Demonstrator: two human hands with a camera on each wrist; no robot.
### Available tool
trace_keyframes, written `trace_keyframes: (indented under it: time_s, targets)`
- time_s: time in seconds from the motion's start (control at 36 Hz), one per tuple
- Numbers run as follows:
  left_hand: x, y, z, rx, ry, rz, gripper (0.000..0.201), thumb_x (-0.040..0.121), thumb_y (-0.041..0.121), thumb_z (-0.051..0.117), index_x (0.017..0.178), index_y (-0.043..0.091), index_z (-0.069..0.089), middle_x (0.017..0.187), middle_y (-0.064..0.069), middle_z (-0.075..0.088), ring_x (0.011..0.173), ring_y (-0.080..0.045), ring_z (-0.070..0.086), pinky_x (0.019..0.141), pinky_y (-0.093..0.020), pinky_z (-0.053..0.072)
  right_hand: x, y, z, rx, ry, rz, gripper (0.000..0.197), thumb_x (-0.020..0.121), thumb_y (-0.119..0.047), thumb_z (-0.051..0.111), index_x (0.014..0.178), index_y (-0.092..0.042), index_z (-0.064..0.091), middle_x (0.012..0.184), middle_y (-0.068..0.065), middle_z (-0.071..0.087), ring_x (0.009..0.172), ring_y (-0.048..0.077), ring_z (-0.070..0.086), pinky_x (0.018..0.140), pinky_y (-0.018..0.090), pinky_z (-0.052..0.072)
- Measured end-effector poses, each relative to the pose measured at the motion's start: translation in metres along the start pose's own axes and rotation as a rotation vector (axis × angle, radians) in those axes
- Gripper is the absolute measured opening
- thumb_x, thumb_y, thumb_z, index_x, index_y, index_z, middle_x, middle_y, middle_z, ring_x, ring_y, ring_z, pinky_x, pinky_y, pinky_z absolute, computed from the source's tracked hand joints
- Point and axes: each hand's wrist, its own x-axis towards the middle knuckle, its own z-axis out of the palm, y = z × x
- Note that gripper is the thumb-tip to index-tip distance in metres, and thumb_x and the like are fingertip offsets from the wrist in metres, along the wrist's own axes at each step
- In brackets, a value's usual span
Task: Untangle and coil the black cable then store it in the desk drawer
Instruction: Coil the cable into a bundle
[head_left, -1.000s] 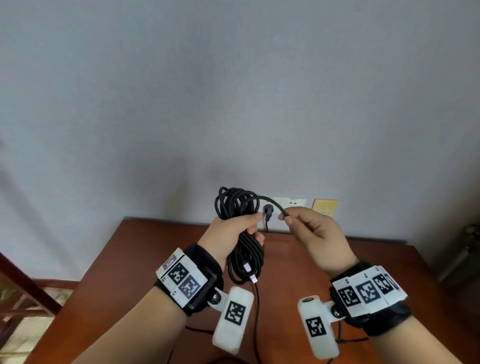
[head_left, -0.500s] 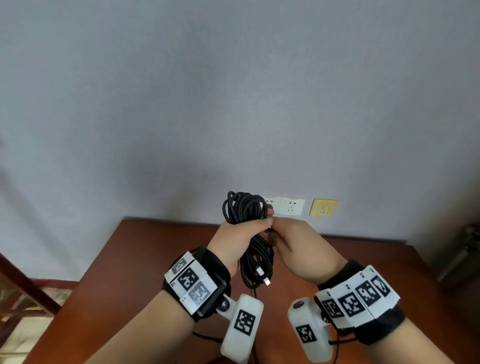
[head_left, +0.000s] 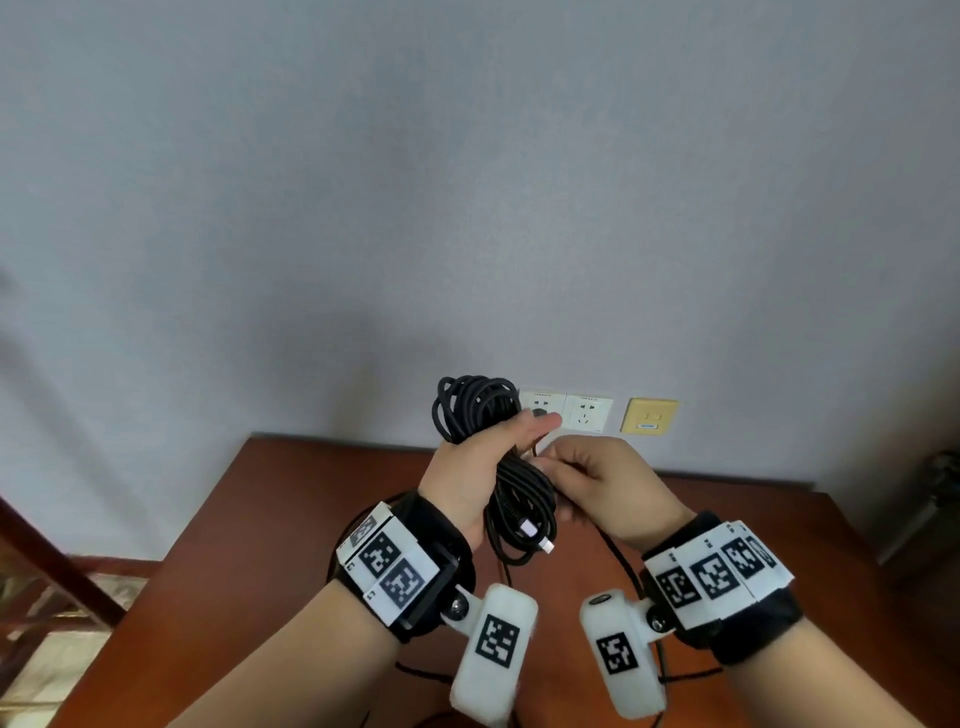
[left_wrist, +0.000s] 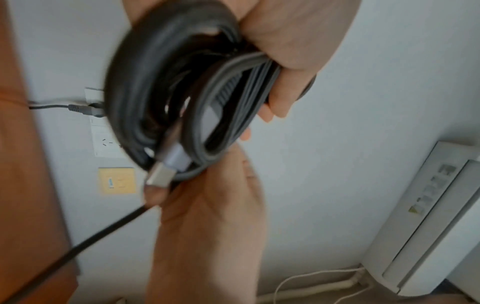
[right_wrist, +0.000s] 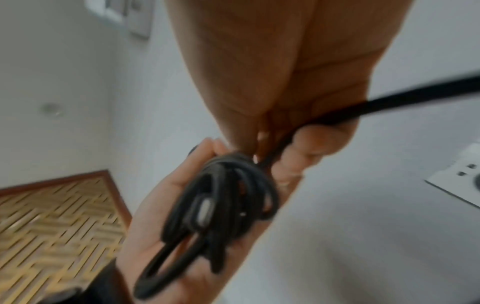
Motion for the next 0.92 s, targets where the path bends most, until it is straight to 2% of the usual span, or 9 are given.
trace_keyframes:
  time_s: [0.08,0.17,0.25,0.33,0.47,0.58,0.64,0.81,0.92]
  targets:
    - [0.003,0.010,0.001,-0.171,0.025,0.021,0.020,0.077,0.024,0.068,0.073,0.007,0.058,0.082,-0.009,0.070,0.082,-0.021,0.072,0.070,-0.039,0.060,-0.005,0.011,0.000,0.080,-0.052,0.076,0.035,0.098,-0.032,0.047,0.068,-0.024,0.063,0.055,-0.004,0.059,0.050,0.018,0.053,0.048,0.025,0.042]
    - [0.009,0.017,-0.003,-0.299,0.132,0.074,0.022,0.087,0.018,0.063,0.069,0.009,0.056,0.060,-0.003,0.052,0.057,-0.019,0.064,0.063,-0.036,0.060,-0.012,0.026,0.005,0.110,-0.082,0.066,0.035,0.097,-0.040,0.045,0.073,-0.029,0.069,0.053,0.000,0.050,0.051,0.015,0.047,0.053,0.025,0.039]
    - [0.015,0.024,-0.010,-0.334,0.166,0.121,0.024,0.089,0.017,0.062,0.067,0.013,0.055,0.054,0.001,0.046,0.049,-0.017,0.055,0.052,-0.029,0.052,-0.015,0.040,0.004,0.059,-0.040,0.067,0.029,0.095,-0.039,0.048,0.081,-0.023,0.069,0.059,-0.007,0.052,0.056,0.009,0.049,0.060,0.024,0.044]
    - [0.018,0.030,-0.018,-0.308,0.197,0.152,0.027,0.090,0.016,0.061,0.065,0.015,0.052,0.051,0.003,0.044,0.046,-0.015,0.054,0.049,-0.025,0.048,-0.016,0.053,-0.003,-0.017,0.050,0.106,0.022,0.095,-0.030,0.053,0.078,-0.023,0.064,0.058,-0.012,0.049,0.057,0.005,0.046,0.060,0.028,0.045]
    - [0.022,0.036,-0.025,-0.226,0.244,0.165,0.027,0.089,0.018,0.063,0.066,0.018,0.050,0.052,0.004,0.042,0.046,-0.013,0.051,0.048,-0.026,0.046,-0.015,0.062,-0.016,-0.062,0.170,0.089,0.025,0.090,-0.033,0.060,0.069,-0.020,0.056,0.057,-0.009,0.044,0.055,0.005,0.039,0.056,0.022,0.034]
    - [0.027,0.036,-0.030,-0.154,0.296,0.181,0.030,0.088,0.018,0.065,0.063,0.019,0.049,0.052,0.004,0.041,0.045,-0.013,0.050,0.053,-0.027,0.043,-0.015,0.057,-0.023,-0.142,0.113,-0.011,0.012,0.093,-0.029,0.055,0.081,-0.030,0.057,0.070,-0.002,0.060,0.065,0.013,0.054,0.068,0.033,0.046]
    - [0.029,0.036,-0.031,-0.093,0.319,0.204,0.030,0.088,0.018,0.065,0.062,0.019,0.050,0.051,0.004,0.042,0.045,-0.013,0.051,0.056,-0.028,0.043,-0.014,0.052,-0.027,-0.202,0.092,-0.078,0.010,0.091,-0.029,0.050,0.084,-0.034,0.057,0.075,-0.003,0.062,0.070,0.015,0.058,0.072,0.035,0.048]
    - [0.025,0.035,-0.029,0.176,0.322,0.227,0.023,0.087,0.015,0.067,0.066,0.014,0.056,0.048,0.004,0.048,0.049,-0.015,0.057,0.055,-0.028,0.046,-0.006,0.029,-0.037,-0.354,0.082,-0.355,0.015,0.094,-0.024,0.049,0.093,-0.026,0.064,0.077,-0.017,0.054,0.076,0.004,0.055,0.070,0.019,0.043]
    - [0.019,0.033,-0.021,0.282,0.229,0.159,0.016,0.086,0.014,0.068,0.072,0.011,0.062,0.059,-0.003,0.058,0.050,-0.017,0.059,0.060,-0.031,0.049,-0.001,0.014,-0.036,-0.395,0.045,-0.443,0.026,0.095,-0.037,0.044,0.099,-0.027,0.067,0.074,-0.015,0.049,0.070,0.006,0.052,0.065,0.020,0.042]
